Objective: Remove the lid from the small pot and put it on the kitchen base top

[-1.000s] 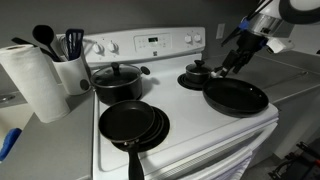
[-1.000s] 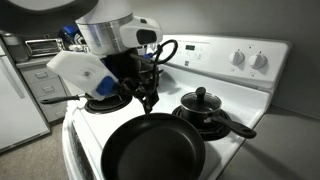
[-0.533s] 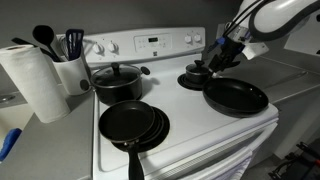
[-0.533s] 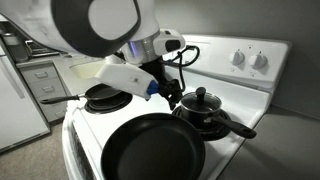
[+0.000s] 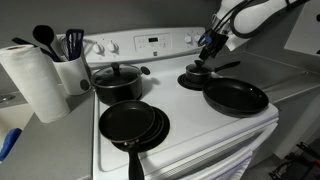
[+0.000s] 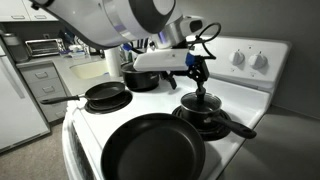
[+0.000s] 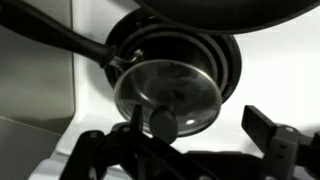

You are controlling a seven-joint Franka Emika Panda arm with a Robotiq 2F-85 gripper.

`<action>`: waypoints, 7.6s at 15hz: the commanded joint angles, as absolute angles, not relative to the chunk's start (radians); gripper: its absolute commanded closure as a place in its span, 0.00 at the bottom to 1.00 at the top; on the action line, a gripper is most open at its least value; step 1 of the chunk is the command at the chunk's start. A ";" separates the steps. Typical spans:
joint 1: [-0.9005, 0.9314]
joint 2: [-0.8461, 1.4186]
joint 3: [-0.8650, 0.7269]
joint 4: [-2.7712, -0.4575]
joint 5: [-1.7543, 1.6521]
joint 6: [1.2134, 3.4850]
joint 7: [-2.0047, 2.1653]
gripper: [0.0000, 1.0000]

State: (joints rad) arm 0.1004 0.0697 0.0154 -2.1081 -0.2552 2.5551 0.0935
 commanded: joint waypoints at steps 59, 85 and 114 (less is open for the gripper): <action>0.075 0.436 -0.016 -1.596 -0.117 2.211 0.052 0.86; 0.044 0.504 -0.081 -1.329 -0.209 2.066 0.123 0.86; 0.001 0.826 -0.324 -1.069 -0.373 1.835 0.675 0.86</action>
State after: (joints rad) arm -0.0038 0.8101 -0.3088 -1.0610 -0.3641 1.8737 0.6065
